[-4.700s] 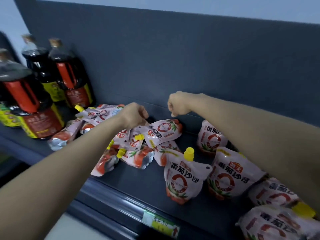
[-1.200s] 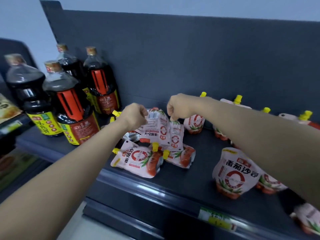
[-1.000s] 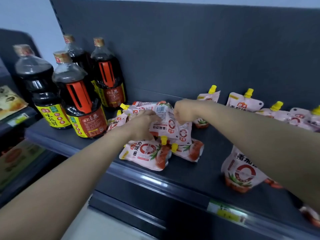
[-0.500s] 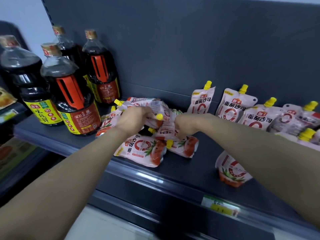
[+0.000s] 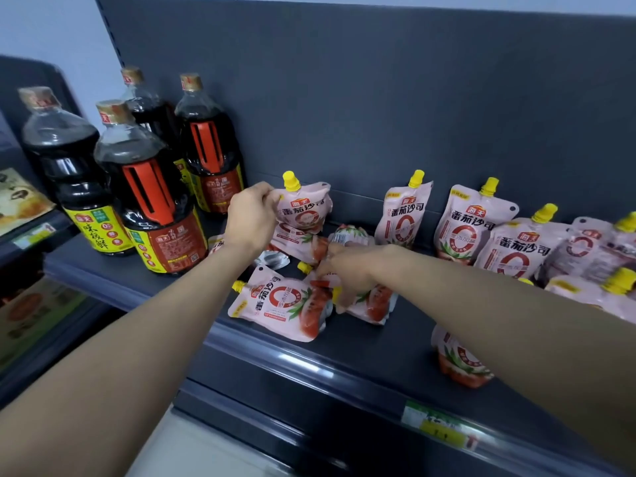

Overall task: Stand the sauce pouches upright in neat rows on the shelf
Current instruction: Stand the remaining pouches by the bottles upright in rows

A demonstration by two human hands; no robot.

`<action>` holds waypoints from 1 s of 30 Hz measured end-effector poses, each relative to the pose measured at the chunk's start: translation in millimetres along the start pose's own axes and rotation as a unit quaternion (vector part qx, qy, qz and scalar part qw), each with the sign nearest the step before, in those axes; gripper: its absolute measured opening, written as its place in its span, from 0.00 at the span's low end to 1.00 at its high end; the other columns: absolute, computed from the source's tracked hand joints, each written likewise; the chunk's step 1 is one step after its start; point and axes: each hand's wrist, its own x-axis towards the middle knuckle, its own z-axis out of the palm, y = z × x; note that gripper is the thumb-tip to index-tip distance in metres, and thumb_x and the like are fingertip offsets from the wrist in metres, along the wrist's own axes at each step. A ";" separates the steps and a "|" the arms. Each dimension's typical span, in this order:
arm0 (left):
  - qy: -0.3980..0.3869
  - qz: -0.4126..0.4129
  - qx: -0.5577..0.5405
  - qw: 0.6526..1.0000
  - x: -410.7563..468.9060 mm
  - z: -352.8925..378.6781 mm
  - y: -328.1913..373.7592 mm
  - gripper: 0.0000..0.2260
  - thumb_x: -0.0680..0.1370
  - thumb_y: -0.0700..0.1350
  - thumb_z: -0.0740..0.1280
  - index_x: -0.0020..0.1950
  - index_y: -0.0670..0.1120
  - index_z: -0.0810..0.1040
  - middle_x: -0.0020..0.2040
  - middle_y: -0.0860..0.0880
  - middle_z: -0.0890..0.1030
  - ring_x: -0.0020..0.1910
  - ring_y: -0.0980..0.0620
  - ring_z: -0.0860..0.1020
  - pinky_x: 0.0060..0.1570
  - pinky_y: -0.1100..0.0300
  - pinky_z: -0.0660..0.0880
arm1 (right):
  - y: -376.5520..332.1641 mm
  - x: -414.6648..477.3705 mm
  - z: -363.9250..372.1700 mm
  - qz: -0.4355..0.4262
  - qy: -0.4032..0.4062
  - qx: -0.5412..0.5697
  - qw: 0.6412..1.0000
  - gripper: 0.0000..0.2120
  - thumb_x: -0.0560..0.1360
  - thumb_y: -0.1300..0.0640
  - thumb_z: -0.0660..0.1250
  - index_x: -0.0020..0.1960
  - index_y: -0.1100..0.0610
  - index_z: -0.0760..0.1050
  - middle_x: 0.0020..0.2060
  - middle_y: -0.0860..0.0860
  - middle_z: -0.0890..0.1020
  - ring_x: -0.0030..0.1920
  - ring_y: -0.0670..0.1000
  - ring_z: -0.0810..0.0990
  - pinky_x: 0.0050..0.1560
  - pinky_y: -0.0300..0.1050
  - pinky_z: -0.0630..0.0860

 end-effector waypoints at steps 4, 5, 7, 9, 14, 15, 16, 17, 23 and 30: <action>-0.037 0.001 -0.009 0.999 11.5 0.7 -7.0 0.12 0.80 0.44 0.59 0.44 0.40 0.79 0.40 0.43 0.82 0.43 0.41 0.81 0.46 0.46 0.79 | -4.0 2.5 -6.0 0.002 0.021 0.018 1.000 0.25 0.71 0.49 0.70 0.68 0.45 0.72 0.58 0.49 0.76 0.54 0.53 0.77 0.48 0.45 0.78; -0.049 0.004 -0.011 0.999 14.2 0.4 -8.8 0.12 0.80 0.43 0.59 0.44 0.40 0.79 0.41 0.42 0.82 0.43 0.41 0.81 0.46 0.45 0.80 | -4.6 1.8 -8.2 0.008 0.027 0.018 0.999 0.19 0.72 0.51 0.69 0.63 0.49 0.75 0.54 0.50 0.77 0.50 0.53 0.77 0.41 0.42 0.76; -0.068 0.013 -0.010 0.998 20.9 -1.3 -11.4 0.11 0.79 0.41 0.58 0.45 0.39 0.79 0.42 0.40 0.82 0.44 0.39 0.80 0.46 0.45 0.80 | -3.8 0.7 -11.2 0.023 0.049 0.007 0.998 0.09 0.74 0.54 0.67 0.53 0.54 0.76 0.47 0.51 0.75 0.45 0.53 0.75 0.33 0.41 0.69; -0.081 0.029 0.000 0.996 29.7 -3.5 -15.0 0.11 0.78 0.39 0.58 0.44 0.38 0.79 0.43 0.38 0.82 0.44 0.37 0.80 0.45 0.45 0.79 | -3.2 -0.6 -14.5 0.043 0.076 -0.003 0.996 0.08 0.74 0.56 0.67 0.52 0.55 0.76 0.46 0.52 0.75 0.45 0.53 0.75 0.38 0.44 0.71; -0.093 0.054 -0.001 0.994 45.1 -1.8 -20.0 0.11 0.78 0.39 0.58 0.46 0.39 0.79 0.47 0.38 0.82 0.47 0.38 0.78 0.48 0.49 0.77 | 2.0 -1.8 -34.2 0.096 0.139 0.003 0.986 0.12 0.75 0.58 0.64 0.56 0.61 0.77 0.52 0.57 0.78 0.52 0.58 0.78 0.47 0.49 0.75; -0.095 0.055 -0.004 0.994 47.6 -0.5 -21.4 0.10 0.78 0.39 0.58 0.46 0.39 0.79 0.47 0.38 0.82 0.48 0.38 0.78 0.48 0.49 0.77 | 4.3 -1.5 -40.9 0.112 0.159 0.012 0.981 0.12 0.76 0.59 0.63 0.58 0.61 0.77 0.54 0.57 0.78 0.54 0.59 0.78 0.50 0.49 0.74; -0.096 0.053 -0.013 0.994 49.7 0.1 -21.7 0.10 0.78 0.40 0.58 0.45 0.40 0.79 0.47 0.38 0.82 0.48 0.38 0.78 0.48 0.49 0.76 | 7.7 -1.5 -48.0 0.139 0.182 0.032 0.973 0.13 0.77 0.60 0.62 0.59 0.60 0.76 0.56 0.58 0.78 0.56 0.59 0.77 0.51 0.49 0.74; -0.096 0.050 -0.022 0.994 51.6 0.1 -21.8 0.10 0.78 0.40 0.58 0.45 0.40 0.79 0.46 0.38 0.82 0.48 0.38 0.78 0.48 0.48 0.77 | 12.6 -0.7 -54.9 0.172 0.210 0.063 0.960 0.13 0.77 0.61 0.60 0.60 0.60 0.76 0.57 0.58 0.77 0.56 0.60 0.77 0.51 0.48 0.73; -0.065 0.049 -0.043 0.996 70.8 -9.7 -15.7 0.10 0.78 0.40 0.59 0.45 0.40 0.79 0.45 0.37 0.82 0.46 0.37 0.78 0.46 0.50 0.76 | 32.7 -4.8 -82.6 0.260 0.324 0.209 0.886 0.17 0.75 0.68 0.56 0.56 0.58 0.78 0.58 0.57 0.79 0.56 0.60 0.78 0.54 0.50 0.77; -0.081 0.070 -0.039 0.993 72.2 -5.2 6.8 0.10 0.78 0.42 0.60 0.48 0.42 0.81 0.46 0.40 0.83 0.49 0.39 0.79 0.50 0.52 0.75 | 34.2 -46.5 -106.4 0.319 0.378 0.240 0.835 0.17 0.71 0.67 0.56 0.52 0.61 0.81 0.53 0.59 0.83 0.53 0.60 0.80 0.51 0.47 0.79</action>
